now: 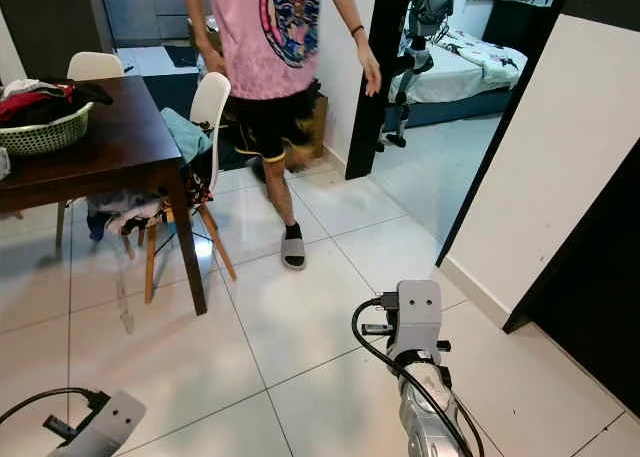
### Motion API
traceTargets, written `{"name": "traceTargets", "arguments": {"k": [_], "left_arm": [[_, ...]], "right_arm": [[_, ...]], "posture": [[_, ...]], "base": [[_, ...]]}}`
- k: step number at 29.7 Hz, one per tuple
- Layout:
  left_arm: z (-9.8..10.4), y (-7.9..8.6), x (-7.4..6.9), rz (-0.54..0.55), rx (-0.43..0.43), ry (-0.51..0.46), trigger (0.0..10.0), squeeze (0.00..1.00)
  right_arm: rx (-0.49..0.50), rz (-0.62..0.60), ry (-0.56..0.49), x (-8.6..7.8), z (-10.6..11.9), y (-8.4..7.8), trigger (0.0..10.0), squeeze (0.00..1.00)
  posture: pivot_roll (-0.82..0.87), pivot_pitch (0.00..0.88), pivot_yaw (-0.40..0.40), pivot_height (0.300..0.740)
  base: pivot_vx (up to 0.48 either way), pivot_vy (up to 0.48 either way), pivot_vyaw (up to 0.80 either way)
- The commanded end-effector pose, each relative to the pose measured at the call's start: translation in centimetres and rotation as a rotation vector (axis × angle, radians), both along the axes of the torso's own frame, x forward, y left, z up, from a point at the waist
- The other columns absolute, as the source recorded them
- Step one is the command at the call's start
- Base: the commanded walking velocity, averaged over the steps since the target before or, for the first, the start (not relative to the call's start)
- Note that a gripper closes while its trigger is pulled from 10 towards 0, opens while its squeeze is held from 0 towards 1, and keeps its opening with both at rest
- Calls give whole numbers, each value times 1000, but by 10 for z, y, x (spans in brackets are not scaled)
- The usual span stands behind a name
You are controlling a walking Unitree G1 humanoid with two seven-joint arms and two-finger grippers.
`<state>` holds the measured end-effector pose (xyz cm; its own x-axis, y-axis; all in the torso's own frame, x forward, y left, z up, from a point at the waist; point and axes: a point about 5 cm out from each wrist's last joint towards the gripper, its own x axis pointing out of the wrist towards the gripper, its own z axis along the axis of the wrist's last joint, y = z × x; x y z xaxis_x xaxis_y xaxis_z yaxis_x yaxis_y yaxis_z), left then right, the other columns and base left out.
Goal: Hang hanger
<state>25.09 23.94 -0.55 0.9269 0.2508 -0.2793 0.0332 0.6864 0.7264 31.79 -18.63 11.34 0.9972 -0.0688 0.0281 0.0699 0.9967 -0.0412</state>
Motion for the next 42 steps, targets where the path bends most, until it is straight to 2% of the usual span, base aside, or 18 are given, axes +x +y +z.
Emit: {"name": "traceTargets", "arguments": {"k": [1,15,23,35,36,40,42], "left_arm": [[-4,1,-4,-3,7,15,10000,0],[-2,8,-2,0,12,11,10000,0],[-2,12,-3,2,14,13,10000,0],[-1,7,-1,-4,11,4,10000,0],[-1,5,0,-5,11,3,10000,0],[-1,5,1,-6,11,3,10000,0],[-1,4,2,-7,10,3,10000,0]], "right_arm": [[6,-5,4,0,-1,-2,10000,0],[27,16,-12,3,3,8,10000,0],[34,23,-8,3,2,8,10000,0],[35,26,-18,3,6,7,10000,0],[34,31,-1,4,2,9,10000,0],[26,43,4,6,1,12,10000,0],[25,48,-12,11,9,11,10000,0]], "posture": [[24,64,22,740],[70,101,57,740],[77,105,38,740],[91,120,30,740],[94,109,9,740],[94,109,9,740],[80,97,-9,740]], "base": [[0,0,0],[0,0,0],[0,0,0],[0,0,0],[0,0,0],[0,0,0],[0,0,0]]}}
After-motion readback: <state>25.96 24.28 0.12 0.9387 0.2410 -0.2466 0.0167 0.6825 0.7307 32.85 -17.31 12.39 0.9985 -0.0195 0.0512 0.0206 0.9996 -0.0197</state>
